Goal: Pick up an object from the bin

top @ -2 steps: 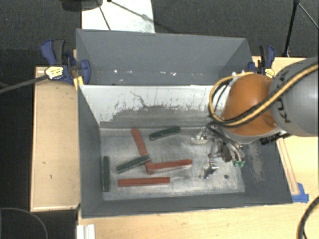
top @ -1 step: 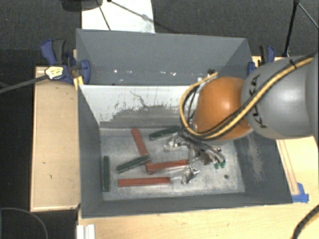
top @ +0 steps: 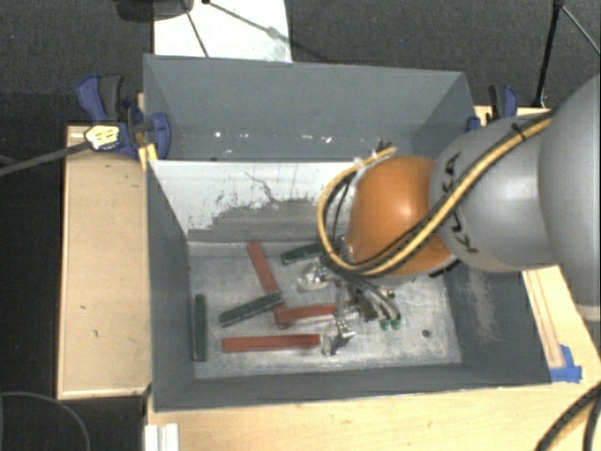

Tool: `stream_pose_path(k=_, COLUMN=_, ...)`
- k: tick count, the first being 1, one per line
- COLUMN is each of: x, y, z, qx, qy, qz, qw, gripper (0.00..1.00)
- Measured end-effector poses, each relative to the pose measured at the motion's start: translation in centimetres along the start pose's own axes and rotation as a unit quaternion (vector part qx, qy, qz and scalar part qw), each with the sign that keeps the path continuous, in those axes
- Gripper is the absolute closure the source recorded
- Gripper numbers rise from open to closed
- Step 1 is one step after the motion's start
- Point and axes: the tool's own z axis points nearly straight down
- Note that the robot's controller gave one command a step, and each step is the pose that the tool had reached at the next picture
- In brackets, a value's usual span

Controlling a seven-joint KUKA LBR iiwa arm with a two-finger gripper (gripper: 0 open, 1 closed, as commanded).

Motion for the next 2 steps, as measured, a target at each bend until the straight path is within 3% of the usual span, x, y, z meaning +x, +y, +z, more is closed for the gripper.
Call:
stream_pose_path(k=1, x=0.3, y=-1.3, z=3.8, qx=0.0, qy=-0.0008, qz=-0.091, qw=0.9959, gripper=0.0)
stream_pose_path(k=2, x=0.6, y=0.6, z=3.9, qx=0.001, qy=-0.0043, qz=-0.016, qw=0.9999, gripper=1.0)
